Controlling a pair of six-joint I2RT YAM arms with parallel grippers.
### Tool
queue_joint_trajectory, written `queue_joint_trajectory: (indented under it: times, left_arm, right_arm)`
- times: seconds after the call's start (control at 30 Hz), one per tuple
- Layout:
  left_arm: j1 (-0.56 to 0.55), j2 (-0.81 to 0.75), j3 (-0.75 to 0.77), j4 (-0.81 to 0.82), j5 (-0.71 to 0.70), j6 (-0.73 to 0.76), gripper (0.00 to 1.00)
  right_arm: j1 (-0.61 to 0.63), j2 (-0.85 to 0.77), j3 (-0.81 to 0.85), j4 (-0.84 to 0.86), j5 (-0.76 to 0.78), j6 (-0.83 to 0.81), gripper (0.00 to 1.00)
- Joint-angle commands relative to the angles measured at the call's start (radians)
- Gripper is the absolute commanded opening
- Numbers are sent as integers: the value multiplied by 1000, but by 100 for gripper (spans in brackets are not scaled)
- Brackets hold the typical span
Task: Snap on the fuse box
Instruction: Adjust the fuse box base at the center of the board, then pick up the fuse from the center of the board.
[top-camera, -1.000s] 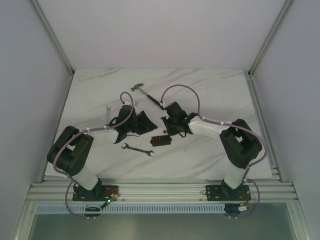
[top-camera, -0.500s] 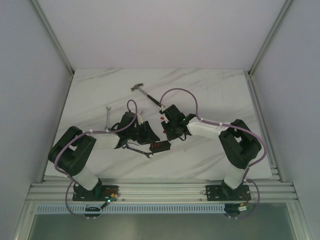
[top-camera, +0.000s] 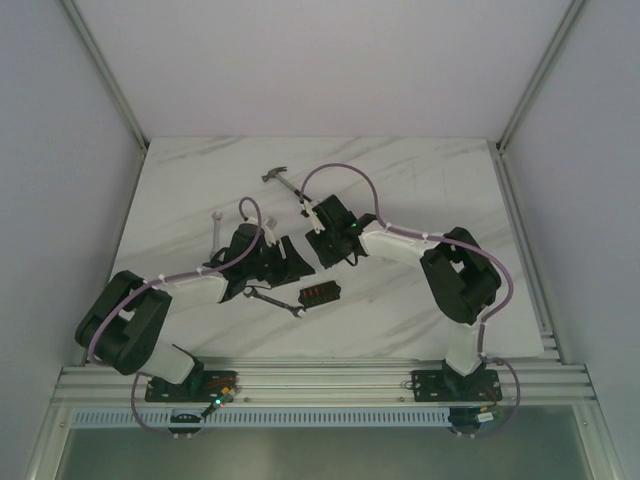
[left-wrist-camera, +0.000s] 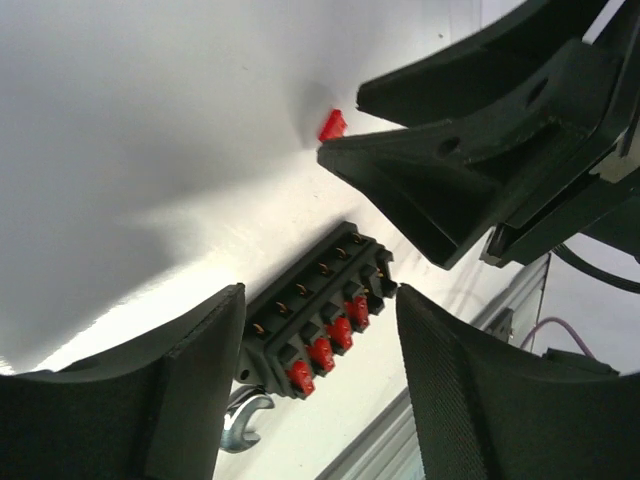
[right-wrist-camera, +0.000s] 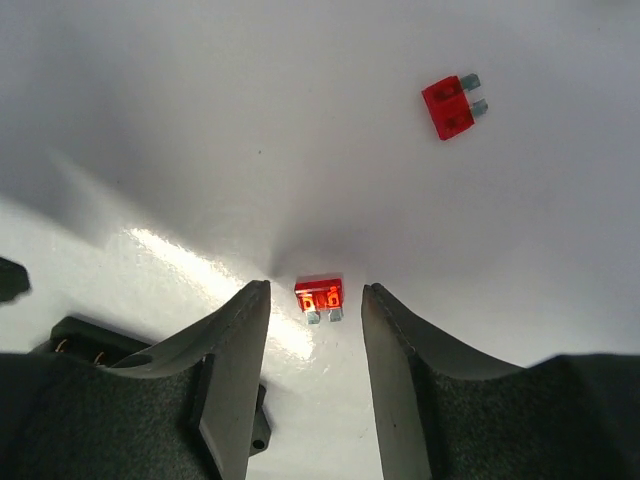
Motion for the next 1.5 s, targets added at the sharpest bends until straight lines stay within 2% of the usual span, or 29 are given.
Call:
queue_joint_trajectory:
  times: [0.0,0.33,0.63,1.07,1.33,1.47]
  left_arm:
    - [25,-35,-28,-31,-59,10,73]
    - [38,-33,-33,-32,-65,13,82]
    - [38,-29,-32,-32,-66,16,86]
    - [38,-40,-30,-29,-62,33,88]
    - [38,-45,-25,-19,-57,45,88]
    - [37,-47,-27,-13,-55,47,88]
  right_arm:
    - [2,28,52,-60,-21,-51,49]
    - [3,83,115,-139,-37,-71,45]
    - [2,114,141,-180,-31,-72,40]
    - [2,140,153,-195,-17,-68,34]
    - [2,165,173,-199,-17,-62,34]
    - [2,164,172,-208,-7,-55,29]
